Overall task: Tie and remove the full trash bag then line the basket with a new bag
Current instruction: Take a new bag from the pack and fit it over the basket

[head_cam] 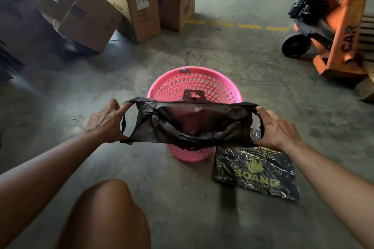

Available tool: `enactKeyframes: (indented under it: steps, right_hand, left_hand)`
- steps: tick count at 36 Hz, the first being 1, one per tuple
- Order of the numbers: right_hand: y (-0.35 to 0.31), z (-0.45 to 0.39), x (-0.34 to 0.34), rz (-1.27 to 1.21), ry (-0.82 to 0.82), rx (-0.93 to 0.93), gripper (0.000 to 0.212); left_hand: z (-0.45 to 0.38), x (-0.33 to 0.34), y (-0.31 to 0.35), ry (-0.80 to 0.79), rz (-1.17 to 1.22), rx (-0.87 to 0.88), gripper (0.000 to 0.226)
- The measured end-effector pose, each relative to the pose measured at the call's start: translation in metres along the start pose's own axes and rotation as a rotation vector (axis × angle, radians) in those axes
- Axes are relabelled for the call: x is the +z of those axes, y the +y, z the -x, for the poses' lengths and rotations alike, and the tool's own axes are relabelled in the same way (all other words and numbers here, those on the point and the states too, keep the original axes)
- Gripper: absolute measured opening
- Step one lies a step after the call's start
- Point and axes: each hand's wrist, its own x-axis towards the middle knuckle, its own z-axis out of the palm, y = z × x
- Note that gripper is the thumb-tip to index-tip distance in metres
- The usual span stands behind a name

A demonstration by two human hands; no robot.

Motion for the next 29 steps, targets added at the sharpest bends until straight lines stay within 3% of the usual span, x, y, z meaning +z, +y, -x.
enactKeyframes:
  steps: [3,5,9,11,13,16,19,22,26,29]
  right_hand:
    - [-0.002,-0.027,0.003,-0.177,0.007,0.046,0.108]
    - [0.001,-0.054,0.008,-0.376,0.009,0.07,0.097]
    - [0.001,-0.1,0.012,-0.868,-0.05,0.163,0.014]
    - [-0.004,-0.117,0.009,-1.059,-0.057,0.269,0.018]
    - [-0.004,-0.129,0.009,-1.095,-0.039,0.32,0.018]
    - [-0.007,-0.141,0.006,-0.948,0.074,0.327,0.031]
    - [-0.02,-0.138,-0.007,-0.77,0.212,0.292,0.024]
    - [-0.028,-0.139,-0.017,-0.812,0.318,0.147,0.016]
    - [-0.039,-0.134,-0.025,-0.693,0.134,-0.089,0.026]
    - [-0.049,-0.138,-0.026,-0.604,0.012,-0.152,0.026]
  left_hand:
    - [-0.026,0.003,0.006,0.003,0.11,0.01,0.137]
    - [-0.048,0.006,0.01,-0.028,0.294,0.036,0.118]
    - [-0.082,-0.004,0.02,-0.115,0.78,-0.051,0.055]
    - [-0.095,-0.012,0.027,-0.136,0.965,-0.108,0.034]
    - [-0.107,-0.021,0.032,-0.139,1.045,-0.184,0.029]
    - [-0.116,-0.028,0.038,-0.019,0.89,-0.223,0.046]
    - [-0.118,-0.035,0.041,0.332,0.634,-0.212,0.027]
    - [-0.117,-0.042,0.05,0.506,0.689,-0.136,0.019]
    - [-0.121,-0.04,0.058,0.315,0.618,0.128,0.025]
    - [-0.129,-0.043,0.066,0.173,0.512,0.2,0.028]
